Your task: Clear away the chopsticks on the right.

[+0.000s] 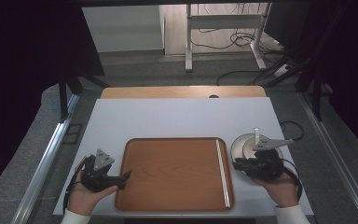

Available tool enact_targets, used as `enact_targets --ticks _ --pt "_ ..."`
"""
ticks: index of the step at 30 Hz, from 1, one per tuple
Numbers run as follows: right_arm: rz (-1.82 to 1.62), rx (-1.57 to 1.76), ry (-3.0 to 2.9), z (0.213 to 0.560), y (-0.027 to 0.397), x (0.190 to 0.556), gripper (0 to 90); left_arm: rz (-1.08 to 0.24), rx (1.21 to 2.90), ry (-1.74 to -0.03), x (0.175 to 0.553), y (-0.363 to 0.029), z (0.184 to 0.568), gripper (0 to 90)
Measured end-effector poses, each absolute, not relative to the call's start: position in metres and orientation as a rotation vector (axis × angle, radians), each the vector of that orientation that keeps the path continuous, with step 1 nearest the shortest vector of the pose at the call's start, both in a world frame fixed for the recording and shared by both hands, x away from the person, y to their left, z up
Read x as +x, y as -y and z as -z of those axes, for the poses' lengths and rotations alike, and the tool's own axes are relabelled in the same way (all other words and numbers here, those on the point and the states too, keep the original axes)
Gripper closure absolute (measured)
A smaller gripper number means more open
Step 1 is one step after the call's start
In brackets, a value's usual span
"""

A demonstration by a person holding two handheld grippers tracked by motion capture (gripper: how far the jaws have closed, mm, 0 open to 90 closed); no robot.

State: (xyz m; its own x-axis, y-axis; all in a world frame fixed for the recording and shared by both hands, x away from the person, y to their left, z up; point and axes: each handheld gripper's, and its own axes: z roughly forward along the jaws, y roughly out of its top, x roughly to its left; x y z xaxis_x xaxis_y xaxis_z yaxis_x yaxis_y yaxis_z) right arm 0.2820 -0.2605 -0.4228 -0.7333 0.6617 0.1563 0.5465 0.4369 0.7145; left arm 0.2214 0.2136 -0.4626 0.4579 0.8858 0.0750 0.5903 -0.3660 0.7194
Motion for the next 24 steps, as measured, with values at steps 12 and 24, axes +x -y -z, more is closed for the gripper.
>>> enact_targets --ticks 12,24 --pt "-1.264 1.163 -2.351 0.406 0.3 0.284 44.4 -0.617 2.081 -1.195 0.219 -0.209 0.459 8.3" --pt "-1.257 1.197 -2.333 0.408 0.314 0.287 42.9 -0.586 2.058 -1.18 0.218 -0.206 0.454 9.5"
